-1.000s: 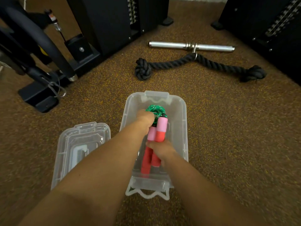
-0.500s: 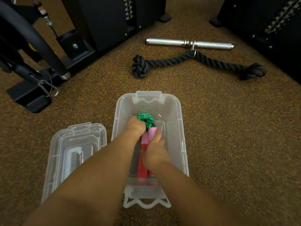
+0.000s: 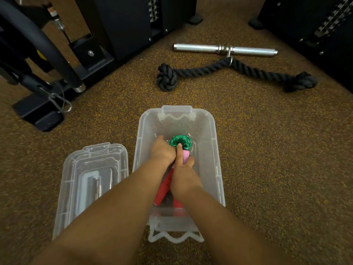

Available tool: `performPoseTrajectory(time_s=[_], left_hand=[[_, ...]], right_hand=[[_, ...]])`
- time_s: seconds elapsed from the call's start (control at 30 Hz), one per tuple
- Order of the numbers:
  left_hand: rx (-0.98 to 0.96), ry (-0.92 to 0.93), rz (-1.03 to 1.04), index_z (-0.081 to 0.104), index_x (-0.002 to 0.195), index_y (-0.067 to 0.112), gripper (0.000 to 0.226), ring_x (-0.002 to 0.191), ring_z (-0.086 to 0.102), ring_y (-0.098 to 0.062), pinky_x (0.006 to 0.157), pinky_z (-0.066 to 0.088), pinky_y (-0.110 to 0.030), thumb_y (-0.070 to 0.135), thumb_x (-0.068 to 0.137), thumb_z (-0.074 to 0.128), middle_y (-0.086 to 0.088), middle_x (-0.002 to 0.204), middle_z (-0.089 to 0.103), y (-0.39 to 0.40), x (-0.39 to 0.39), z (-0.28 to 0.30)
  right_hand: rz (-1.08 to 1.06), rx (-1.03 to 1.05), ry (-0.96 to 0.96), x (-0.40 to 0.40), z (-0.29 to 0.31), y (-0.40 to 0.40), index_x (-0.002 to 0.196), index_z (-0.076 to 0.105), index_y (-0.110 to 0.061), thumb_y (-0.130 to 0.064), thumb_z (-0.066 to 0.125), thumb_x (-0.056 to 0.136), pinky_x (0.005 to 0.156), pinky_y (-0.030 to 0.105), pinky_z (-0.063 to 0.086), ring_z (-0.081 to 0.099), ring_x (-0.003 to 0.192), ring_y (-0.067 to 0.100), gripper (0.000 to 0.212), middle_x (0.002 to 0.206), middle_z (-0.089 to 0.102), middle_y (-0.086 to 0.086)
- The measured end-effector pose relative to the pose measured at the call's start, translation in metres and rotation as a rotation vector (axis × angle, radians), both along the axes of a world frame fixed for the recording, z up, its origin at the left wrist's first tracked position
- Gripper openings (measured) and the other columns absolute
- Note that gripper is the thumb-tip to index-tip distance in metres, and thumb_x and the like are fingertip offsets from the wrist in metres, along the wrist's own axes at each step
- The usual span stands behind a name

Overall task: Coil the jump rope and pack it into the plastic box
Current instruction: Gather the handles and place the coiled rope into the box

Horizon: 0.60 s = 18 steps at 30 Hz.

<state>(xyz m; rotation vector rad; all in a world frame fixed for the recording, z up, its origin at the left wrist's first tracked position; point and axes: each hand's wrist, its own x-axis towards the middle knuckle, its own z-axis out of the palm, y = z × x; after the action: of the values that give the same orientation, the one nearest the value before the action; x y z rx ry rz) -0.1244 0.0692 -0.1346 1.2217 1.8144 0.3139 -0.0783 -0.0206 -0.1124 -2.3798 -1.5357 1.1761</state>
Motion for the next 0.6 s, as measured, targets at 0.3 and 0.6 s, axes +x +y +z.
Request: performPoseTrajectory(time_s=[0.3,0.6], left_hand=[[0.211,0.306,-0.566,0.033,0.142,0.011,0.061,0.131,0.038,-0.031,0.105,0.038,-0.043,0.029,0.089,0.058,-0.012,0.143,0.036,-0.031,-0.003,0.011],[-0.152,0.384,-0.498,0.052,0.126,0.004,0.037,0.123,0.054,-0.034,0.098,0.042,-0.038,0.026,0.099,0.041,-0.02,0.133,0.056,-0.045,-0.014,0.008]], right_hand=[[-0.221,-0.037,0.121,0.012,-0.004,0.004,0.152,-0.006,-0.02,-0.029,0.03,0.102,0.105,0.044,0.037,0.047,0.124,0.037,0.062,0.145,0.028,0.017],[-0.353,-0.156,0.175,0.014,-0.001,0.008,0.148,0.026,-0.008,-0.031,0.015,0.102,0.11,0.041,0.025,0.041,0.132,0.035,0.052,0.143,0.043,0.025]])
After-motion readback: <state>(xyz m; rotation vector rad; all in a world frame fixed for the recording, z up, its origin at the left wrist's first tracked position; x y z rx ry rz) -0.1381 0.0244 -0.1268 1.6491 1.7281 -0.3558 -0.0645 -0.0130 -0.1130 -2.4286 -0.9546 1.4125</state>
